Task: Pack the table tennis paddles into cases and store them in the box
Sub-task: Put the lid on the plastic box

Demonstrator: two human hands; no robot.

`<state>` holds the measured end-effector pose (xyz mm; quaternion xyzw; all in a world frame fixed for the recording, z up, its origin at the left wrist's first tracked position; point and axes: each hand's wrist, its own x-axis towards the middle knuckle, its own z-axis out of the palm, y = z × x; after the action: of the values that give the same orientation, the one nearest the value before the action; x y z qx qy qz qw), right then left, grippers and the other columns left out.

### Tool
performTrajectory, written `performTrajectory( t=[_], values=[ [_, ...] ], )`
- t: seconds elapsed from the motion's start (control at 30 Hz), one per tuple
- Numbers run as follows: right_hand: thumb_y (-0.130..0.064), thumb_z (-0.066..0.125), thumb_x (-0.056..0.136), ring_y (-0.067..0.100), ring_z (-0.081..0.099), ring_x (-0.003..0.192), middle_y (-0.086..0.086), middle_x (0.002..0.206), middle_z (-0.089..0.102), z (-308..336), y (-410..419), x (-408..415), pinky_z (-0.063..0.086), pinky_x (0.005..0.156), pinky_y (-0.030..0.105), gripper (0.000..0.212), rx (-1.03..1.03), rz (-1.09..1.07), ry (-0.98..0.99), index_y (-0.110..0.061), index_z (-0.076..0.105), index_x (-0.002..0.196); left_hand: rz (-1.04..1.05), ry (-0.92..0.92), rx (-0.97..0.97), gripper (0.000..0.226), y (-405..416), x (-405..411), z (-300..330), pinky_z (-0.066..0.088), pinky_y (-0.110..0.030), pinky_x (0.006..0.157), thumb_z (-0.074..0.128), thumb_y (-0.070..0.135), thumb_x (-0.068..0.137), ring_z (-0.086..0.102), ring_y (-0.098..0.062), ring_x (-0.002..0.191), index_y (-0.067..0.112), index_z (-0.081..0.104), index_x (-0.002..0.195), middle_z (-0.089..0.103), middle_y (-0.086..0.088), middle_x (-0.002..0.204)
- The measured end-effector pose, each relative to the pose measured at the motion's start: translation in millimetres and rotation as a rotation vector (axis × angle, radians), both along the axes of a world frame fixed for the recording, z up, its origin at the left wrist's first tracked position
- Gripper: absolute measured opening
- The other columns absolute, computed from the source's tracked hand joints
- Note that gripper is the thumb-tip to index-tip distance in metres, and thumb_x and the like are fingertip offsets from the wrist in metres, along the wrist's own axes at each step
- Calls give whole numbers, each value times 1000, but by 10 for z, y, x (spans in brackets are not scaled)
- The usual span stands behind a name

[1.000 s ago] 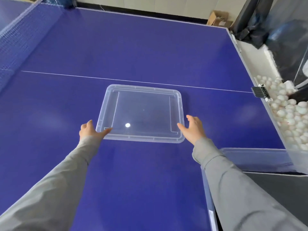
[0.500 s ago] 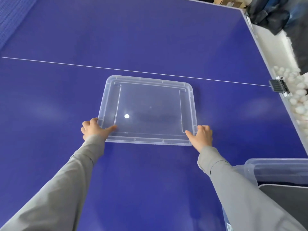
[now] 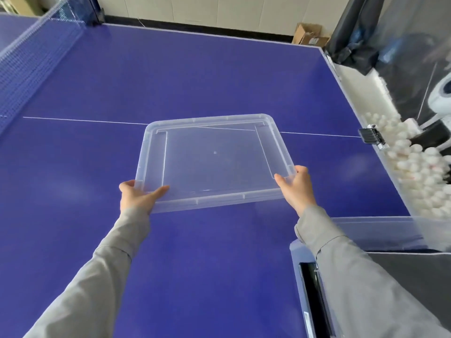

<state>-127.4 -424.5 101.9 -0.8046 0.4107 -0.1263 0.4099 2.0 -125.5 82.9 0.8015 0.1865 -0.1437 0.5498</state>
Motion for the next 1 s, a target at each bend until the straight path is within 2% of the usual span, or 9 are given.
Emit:
performTrajectory(
  t=[0.1,0.17,0.27,0.4,0.5,0.57,0.67,0.77,1.0],
  values=[
    [-20,65,85,22,51,96,5,107,46,321,-176,-381,36,77,26,29,-33,-4,-146,-15,43,104,8,-72,-72,75,-184,-382,327,38,-31,79,83,27,69,49,-19,98,17,36,127,51,5,100],
    [-20,66,85,20,51,93,7,110,49,504,-335,-719,35,76,25,31,-57,-26,-197,-16,45,107,4,-108,-111,80,-358,-694,524,38,-27,78,83,25,68,49,-18,99,19,37,133,50,3,110],
    [-23,67,84,21,53,94,9,115,53,683,-651,-1347,37,78,26,44,-80,-70,-225,-8,47,120,-21,-170,-162,76,-685,-1284,759,37,-19,65,82,22,69,51,-15,94,19,40,132,53,7,102],
    [-27,68,83,27,56,104,9,117,57,764,-1106,-2335,43,93,37,50,-117,-130,-209,-10,46,125,-59,-221,-174,68,-1149,-2221,856,41,-23,71,84,23,66,58,-13,90,22,43,121,55,8,100],
    [-26,67,85,27,53,108,9,122,55,768,-1392,-3107,40,95,35,53,-141,-145,-171,-8,44,129,-105,-241,-128,82,-1468,-2923,790,47,-29,75,87,33,56,60,-19,95,18,42,123,55,1,108],
    [-26,66,85,30,52,115,14,126,54,739,-1539,-3548,40,97,38,56,-156,-124,-133,-6,44,131,-127,-225,-105,84,-1623,-3323,703,51,-34,79,88,30,57,60,-21,97,15,42,125,53,-3,115],
    [-22,66,86,33,48,120,17,127,53,673,-1639,-4064,37,98,37,55,-173,-109,-65,-2,43,131,-179,-199,17,87,-1745,-3791,582,47,-44,93,89,31,58,55,-25,107,12,43,129,44,-6,125],
    [-22,65,85,33,46,124,18,132,51,550,-1651,-4417,36,104,42,56,-162,-106,-31,-2,43,133,-194,-176,117,88,-1797,-4149,547,37,-40,103,85,28,64,41,-24,123,10,39,137,36,-9,134],
    [-23,62,88,29,43,128,13,139,46,341,-1585,-4751,36,105,39,58,-84,-130,24,-7,39,138,-228,-164,201,89,-1814,-4455,495,36,-40,101,84,24,66,40,-27,124,9,36,140,33,-11,137]
  ],
)
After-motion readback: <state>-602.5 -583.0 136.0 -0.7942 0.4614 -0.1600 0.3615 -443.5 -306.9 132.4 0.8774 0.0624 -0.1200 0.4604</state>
